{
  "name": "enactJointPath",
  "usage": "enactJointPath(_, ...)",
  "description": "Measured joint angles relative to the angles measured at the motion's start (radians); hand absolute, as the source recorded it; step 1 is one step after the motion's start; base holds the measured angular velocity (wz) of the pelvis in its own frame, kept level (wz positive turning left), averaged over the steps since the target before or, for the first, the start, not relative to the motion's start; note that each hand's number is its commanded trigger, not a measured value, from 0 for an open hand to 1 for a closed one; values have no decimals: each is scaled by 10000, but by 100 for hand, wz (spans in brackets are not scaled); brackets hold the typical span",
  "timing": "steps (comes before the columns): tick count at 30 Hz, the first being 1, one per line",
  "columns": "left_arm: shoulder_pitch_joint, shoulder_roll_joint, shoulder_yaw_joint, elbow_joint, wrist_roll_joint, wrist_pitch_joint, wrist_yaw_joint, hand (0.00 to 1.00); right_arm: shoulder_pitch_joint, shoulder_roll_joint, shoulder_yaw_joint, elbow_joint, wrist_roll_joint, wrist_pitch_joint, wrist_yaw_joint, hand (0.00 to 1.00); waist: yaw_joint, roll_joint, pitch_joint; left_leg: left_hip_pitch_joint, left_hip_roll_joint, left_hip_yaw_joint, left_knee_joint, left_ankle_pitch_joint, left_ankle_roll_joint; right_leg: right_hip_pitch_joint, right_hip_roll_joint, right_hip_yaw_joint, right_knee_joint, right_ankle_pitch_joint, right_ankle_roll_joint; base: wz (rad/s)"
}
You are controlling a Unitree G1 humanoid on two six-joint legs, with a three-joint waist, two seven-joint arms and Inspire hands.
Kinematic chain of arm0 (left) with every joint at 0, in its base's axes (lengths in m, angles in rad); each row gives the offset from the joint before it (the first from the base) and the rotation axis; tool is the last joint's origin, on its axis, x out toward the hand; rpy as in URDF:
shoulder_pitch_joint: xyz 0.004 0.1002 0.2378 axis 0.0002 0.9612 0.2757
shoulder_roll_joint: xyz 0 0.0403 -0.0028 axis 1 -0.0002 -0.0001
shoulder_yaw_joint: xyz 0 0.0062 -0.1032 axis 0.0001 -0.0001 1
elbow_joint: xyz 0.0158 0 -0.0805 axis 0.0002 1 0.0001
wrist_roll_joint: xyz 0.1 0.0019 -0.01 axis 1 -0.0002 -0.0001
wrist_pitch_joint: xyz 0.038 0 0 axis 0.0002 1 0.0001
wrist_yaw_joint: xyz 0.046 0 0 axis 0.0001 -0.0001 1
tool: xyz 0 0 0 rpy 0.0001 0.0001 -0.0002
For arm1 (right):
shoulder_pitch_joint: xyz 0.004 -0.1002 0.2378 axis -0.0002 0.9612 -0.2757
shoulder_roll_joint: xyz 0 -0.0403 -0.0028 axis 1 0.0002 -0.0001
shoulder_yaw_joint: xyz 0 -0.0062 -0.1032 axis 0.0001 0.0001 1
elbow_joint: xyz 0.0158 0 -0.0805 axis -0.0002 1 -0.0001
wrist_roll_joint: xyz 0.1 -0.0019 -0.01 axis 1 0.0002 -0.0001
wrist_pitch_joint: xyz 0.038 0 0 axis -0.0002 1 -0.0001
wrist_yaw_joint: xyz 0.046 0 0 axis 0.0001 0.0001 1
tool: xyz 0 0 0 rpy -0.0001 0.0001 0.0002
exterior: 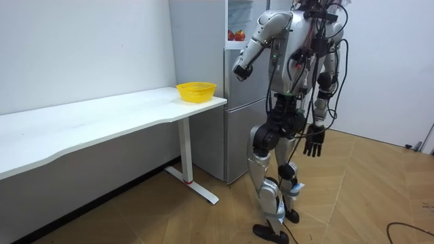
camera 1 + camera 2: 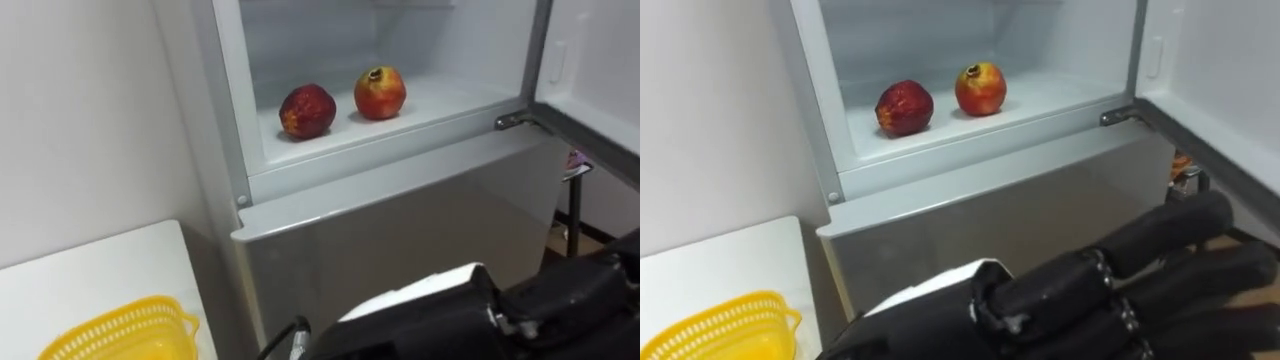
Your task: Retrieve from the upper fridge
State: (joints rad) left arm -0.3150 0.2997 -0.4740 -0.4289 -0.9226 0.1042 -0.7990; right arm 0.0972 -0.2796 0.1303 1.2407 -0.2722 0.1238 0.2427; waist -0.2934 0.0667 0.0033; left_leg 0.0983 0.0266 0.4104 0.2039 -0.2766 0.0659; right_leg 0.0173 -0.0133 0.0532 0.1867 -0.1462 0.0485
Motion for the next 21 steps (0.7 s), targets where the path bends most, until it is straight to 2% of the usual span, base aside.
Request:
enactJointPath(6, -159, -6, -4, -2, 3, 2, 29, 0, 24, 0, -1, -52, -32, 16, -4, 0, -19, 103, -57, 8, 9, -21, -61, -19, -29, 20, 22, -8, -11, 1, -1, -1)
enactJointPath(9, -159, -9, -3, -5, 0, 10, 27, 0, 17, 6, 0, -47, 72, 17, -6, 0, -4, 193, -38, -2, 8, -26, -92, -20, -29, 26, 17, -46, -11, 1, -1, 0)
enactJointPath(14, -160, -29, 11, -11, 175, 17, 29, 0, 2, 6, 4, 58, 408, -5, -35, 0, 72, 206, -32, -3, 9, -135, -170, -19, -31, 65, -6, -296, -8, 1, -1, 4)
enactJointPath(19, -161, -15, 180, -71, 433, 15, 13, 0, 37, 9, 8, 209, 628, -23, -94, 0, 511, 213, -27, -6, 2, -231, -144, -18, -31, 102, -9, -320, 4, 1, -1, 3)
enactJointPath(21, -154, 56, 774, -373, 823, 4, 35, 0, 106, 23, -3, 229, 629, -81, -165, 0, 835, 220, -17, -7, 2, -321, -145, -16, -32, 172, -18, -400, -9, 0, -2, 8)
